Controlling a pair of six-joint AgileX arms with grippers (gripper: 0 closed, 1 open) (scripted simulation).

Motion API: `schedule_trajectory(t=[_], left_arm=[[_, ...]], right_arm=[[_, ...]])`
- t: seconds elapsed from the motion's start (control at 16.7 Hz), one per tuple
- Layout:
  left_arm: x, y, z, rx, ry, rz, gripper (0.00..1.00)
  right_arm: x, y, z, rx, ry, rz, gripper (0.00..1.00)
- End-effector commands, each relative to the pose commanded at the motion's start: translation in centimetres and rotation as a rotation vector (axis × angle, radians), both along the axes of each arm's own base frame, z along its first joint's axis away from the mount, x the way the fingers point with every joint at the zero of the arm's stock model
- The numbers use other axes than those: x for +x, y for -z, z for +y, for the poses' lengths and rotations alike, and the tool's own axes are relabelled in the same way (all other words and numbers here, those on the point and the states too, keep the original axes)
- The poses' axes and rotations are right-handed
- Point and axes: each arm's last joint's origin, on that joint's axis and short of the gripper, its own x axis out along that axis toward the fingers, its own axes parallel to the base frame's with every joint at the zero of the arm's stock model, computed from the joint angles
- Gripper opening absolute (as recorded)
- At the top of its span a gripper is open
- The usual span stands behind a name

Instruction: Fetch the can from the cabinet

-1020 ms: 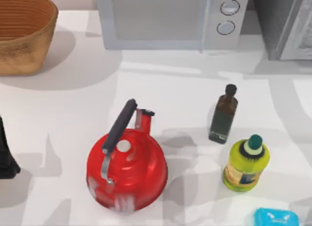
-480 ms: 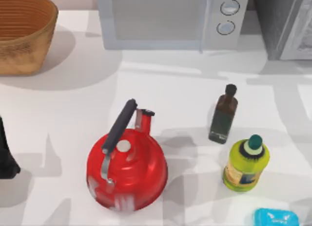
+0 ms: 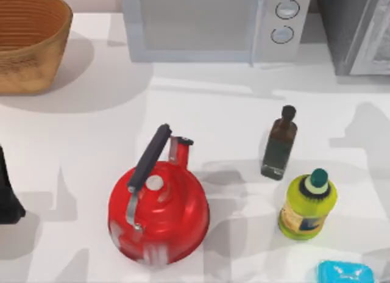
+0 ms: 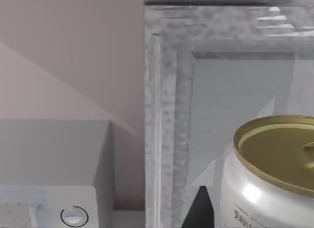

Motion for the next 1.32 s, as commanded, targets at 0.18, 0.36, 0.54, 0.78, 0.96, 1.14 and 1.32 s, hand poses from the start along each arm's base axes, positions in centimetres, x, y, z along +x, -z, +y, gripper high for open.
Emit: schedule_trajectory(t=[0.18, 0.36, 0.54, 0.78, 0.96, 1.14, 1.32], left_arm=[[0.0, 0.0, 0.0, 0.0, 0.0, 0.0, 1.0], [0.0, 0.0, 0.0, 0.0, 0.0, 0.0, 1.0], [0.0, 0.0, 0.0, 0.0, 0.0, 0.0, 1.0], [0.0, 0.0, 0.0, 0.0, 0.0, 0.0, 1.0], [0.0, 0.0, 0.0, 0.0, 0.0, 0.0, 1.0], [0.0, 0.0, 0.0, 0.0, 0.0, 0.0, 1.0], [0.0, 0.0, 0.0, 0.0, 0.0, 0.0, 1.0]], right_arm=[[-1.2, 6.3, -0.7, 0.003, -0.004, -0.004, 0.0], [-2.0, 12.7, -1.2, 0.006, -0.008, -0.013, 0.0], [-2.2, 18.4, -1.6, 0.008, -0.01, -0.022, 0.0], [-2.1, 23.2, -1.9, 0.008, -0.012, -0.035, 0.0], [-2.0, 24.2, -1.9, 0.008, -0.012, -0.039, 0.0], [-2.0, 24.2, -1.9, 0.008, -0.012, -0.039, 0.0], [-1.9, 24.2, -2.0, 0.009, -0.017, -0.03, 0.0]])
